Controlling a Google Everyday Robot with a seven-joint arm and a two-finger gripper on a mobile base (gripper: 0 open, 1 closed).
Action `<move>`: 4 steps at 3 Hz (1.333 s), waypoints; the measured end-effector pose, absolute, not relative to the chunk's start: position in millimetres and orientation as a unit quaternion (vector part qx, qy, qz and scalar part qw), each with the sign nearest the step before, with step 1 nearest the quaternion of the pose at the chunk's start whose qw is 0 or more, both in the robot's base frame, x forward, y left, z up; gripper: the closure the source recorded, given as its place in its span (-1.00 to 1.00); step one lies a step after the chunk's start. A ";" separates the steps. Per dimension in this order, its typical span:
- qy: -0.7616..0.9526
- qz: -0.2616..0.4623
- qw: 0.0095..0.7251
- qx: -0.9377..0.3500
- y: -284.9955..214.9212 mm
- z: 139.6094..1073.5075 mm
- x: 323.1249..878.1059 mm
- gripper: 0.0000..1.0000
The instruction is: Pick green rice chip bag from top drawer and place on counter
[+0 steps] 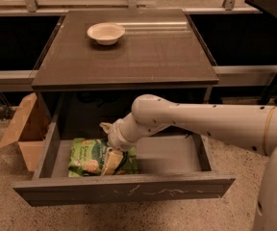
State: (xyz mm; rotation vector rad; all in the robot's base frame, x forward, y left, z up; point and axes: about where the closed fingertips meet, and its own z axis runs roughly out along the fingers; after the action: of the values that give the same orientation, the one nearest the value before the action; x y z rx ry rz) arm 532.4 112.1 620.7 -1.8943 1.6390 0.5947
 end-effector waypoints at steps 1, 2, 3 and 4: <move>0.614 0.221 0.271 -0.707 114.1 608.4 534.3 -0.62; 0.615 0.223 0.274 -0.705 113.8 608.4 536.4 0.00; 0.610 0.238 0.295 -0.696 111.3 618.0 540.7 0.47; 0.590 0.279 0.347 -0.673 104.0 647.3 546.2 0.93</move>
Offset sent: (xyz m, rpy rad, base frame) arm 0.0098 -0.0001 -0.0179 -0.0230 0.0085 -0.0172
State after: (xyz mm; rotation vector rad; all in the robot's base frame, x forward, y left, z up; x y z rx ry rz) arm 546.2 104.0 647.3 -1.7470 1.5314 0.7239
